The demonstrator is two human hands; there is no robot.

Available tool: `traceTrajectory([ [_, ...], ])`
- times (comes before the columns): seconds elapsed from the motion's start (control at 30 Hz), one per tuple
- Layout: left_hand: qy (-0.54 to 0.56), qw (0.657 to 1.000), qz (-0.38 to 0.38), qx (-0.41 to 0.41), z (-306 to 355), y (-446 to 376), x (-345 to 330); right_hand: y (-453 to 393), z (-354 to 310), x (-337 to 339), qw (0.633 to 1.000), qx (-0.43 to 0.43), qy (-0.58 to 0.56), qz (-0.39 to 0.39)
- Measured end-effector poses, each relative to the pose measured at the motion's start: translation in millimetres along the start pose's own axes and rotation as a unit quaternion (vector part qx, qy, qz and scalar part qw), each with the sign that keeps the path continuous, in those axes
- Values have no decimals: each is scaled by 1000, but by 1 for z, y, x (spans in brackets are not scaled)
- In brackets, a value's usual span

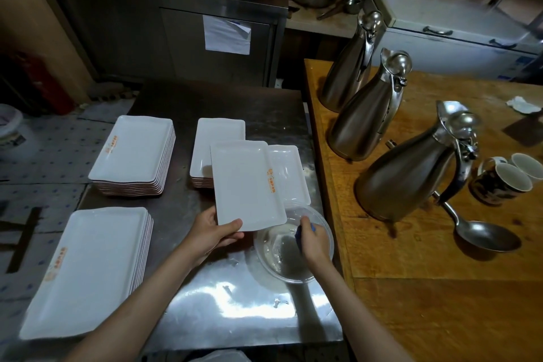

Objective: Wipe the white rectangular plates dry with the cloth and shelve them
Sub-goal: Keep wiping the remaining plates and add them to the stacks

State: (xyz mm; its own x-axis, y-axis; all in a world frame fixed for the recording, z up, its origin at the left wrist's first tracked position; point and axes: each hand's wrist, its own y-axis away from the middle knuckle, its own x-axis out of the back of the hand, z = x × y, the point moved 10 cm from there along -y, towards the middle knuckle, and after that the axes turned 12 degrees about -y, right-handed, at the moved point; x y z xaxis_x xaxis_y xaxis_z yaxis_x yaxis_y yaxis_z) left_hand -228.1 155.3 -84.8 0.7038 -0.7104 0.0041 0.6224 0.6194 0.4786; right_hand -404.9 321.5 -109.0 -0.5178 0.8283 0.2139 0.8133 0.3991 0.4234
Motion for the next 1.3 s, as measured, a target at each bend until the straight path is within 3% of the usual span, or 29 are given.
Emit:
traceTrajectory([
  [0.17,3,1000,0,4,0,0,1,4,-11,-26,974,-35,-152,-165],
  [0.27,9,1000,1,5,0,0,2,6,-10,-25,963,-64,-176,-195],
  [0.43,9,1000,-2,3,2,0,0,8,-6,-14,969,-78,-185,-147],
  [0.53,6,1000,-6,3,1,-1,-2,9,-2,-15,964,-84,-200,-157],
  [0.63,3,1000,-7,3,0,-1,-2,9,-4,-13,977,-59,-139,-149],
  [0.97,-2,1000,-8,6,-1,-3,-1,10,5,-1,994,-75,-79,12],
  [1.3,-4,1000,-15,2,1,-4,-4,9,1,4,993,-54,-89,62],
])
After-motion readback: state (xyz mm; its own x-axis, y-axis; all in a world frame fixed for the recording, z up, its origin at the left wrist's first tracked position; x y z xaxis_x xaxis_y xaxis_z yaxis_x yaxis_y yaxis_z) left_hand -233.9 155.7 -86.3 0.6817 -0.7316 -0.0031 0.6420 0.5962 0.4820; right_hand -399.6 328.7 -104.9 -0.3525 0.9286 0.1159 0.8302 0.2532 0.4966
